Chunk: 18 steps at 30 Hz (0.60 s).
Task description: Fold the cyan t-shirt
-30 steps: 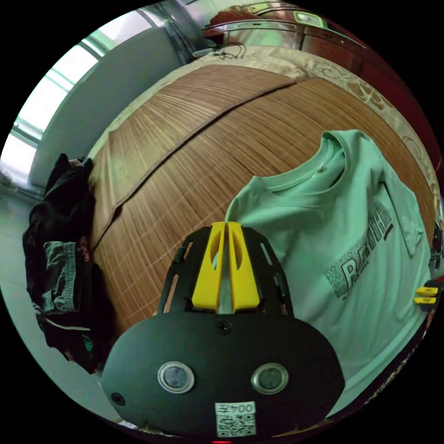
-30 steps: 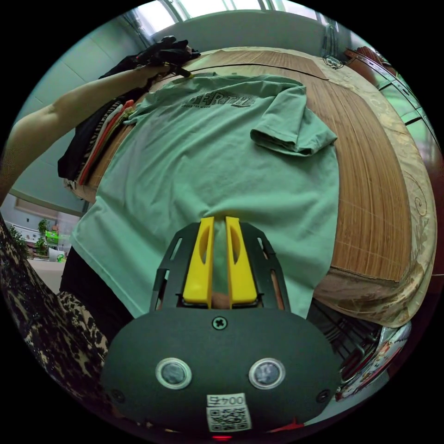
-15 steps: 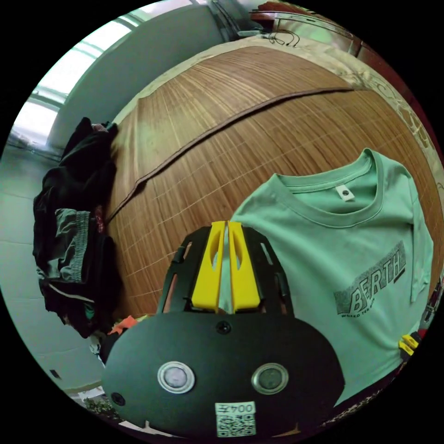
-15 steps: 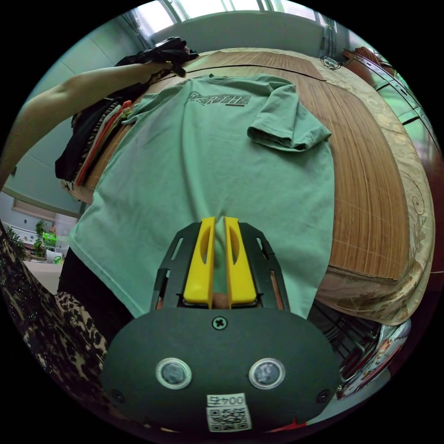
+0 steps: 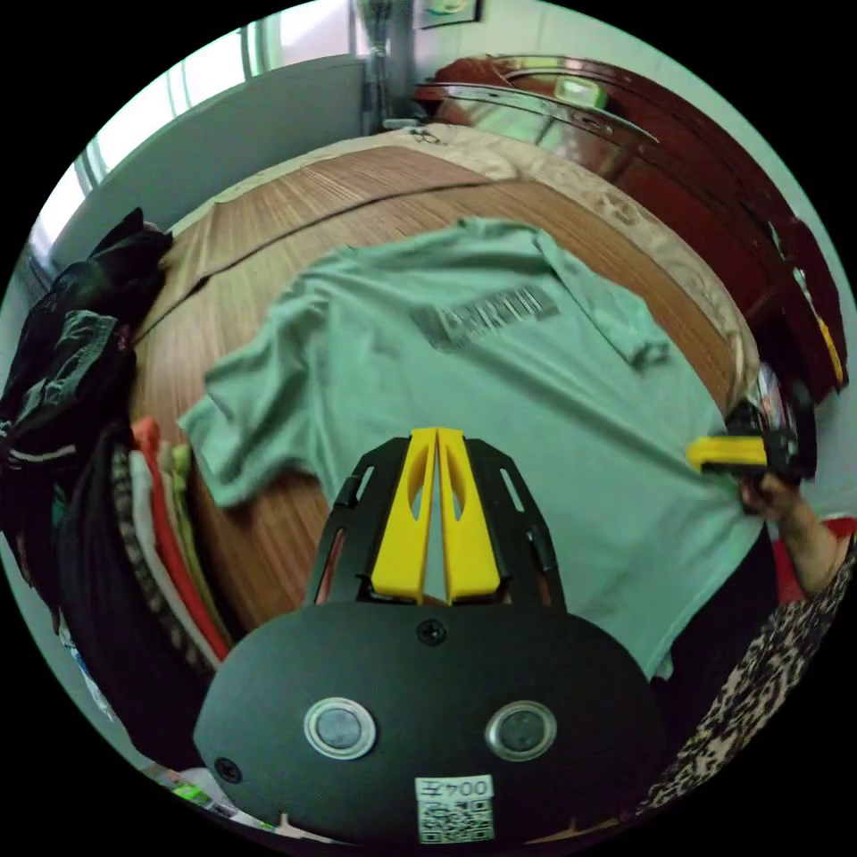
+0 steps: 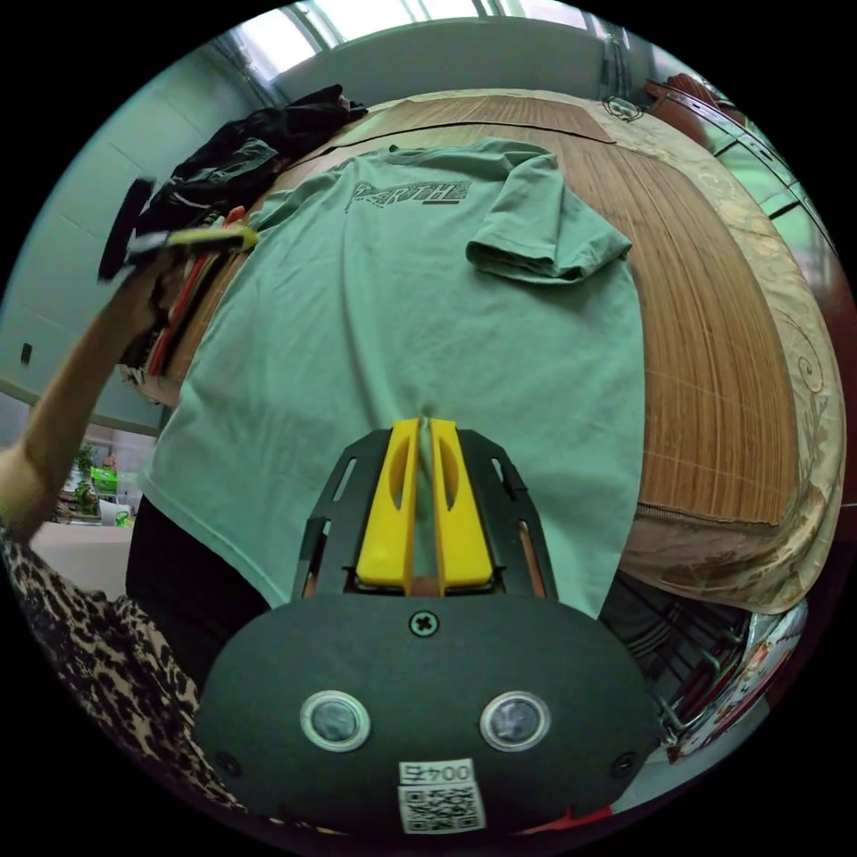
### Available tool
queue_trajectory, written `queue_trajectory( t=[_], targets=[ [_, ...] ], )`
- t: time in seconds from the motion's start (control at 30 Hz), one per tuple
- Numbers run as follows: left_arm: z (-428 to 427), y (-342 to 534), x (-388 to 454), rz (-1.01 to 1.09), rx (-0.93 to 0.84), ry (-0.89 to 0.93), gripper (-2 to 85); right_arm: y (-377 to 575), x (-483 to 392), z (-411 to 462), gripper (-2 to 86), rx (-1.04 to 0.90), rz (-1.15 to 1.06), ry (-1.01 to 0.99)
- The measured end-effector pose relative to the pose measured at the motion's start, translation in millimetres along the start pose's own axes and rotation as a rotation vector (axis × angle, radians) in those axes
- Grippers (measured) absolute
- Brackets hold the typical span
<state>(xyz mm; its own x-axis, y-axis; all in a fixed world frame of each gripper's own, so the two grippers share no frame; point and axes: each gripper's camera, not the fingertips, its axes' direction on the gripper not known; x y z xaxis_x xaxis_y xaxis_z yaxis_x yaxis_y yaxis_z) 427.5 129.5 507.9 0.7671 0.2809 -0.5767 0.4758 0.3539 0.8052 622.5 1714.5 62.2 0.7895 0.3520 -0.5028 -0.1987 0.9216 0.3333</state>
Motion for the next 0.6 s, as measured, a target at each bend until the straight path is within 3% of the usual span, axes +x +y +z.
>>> queue_trajectory(
  t=[0.1, 0.23, 0.37, 0.6],
  targets=[
    [5, 69, 45, -0.003, -0.077, -0.007, 0.7, 0, 6, -1, 1.0, -0.003, 0.015, -0.002],
    [-13, 139, 50, -0.123, 0.012, -0.048, 0.6, 3, 7, -2, 0.8, 0.011, 0.010, 0.032],
    [-32, 166, 33, -0.271, -0.016, 0.009, 0.3, 6, 16, -4, 0.5, 0.009, 0.034, 0.011],
    [-49, 207, 54, -0.272, 0.034, -0.087, 0.2, 11, 39, -7, -0.4, 0.024, 0.101, -0.048]
  ],
)
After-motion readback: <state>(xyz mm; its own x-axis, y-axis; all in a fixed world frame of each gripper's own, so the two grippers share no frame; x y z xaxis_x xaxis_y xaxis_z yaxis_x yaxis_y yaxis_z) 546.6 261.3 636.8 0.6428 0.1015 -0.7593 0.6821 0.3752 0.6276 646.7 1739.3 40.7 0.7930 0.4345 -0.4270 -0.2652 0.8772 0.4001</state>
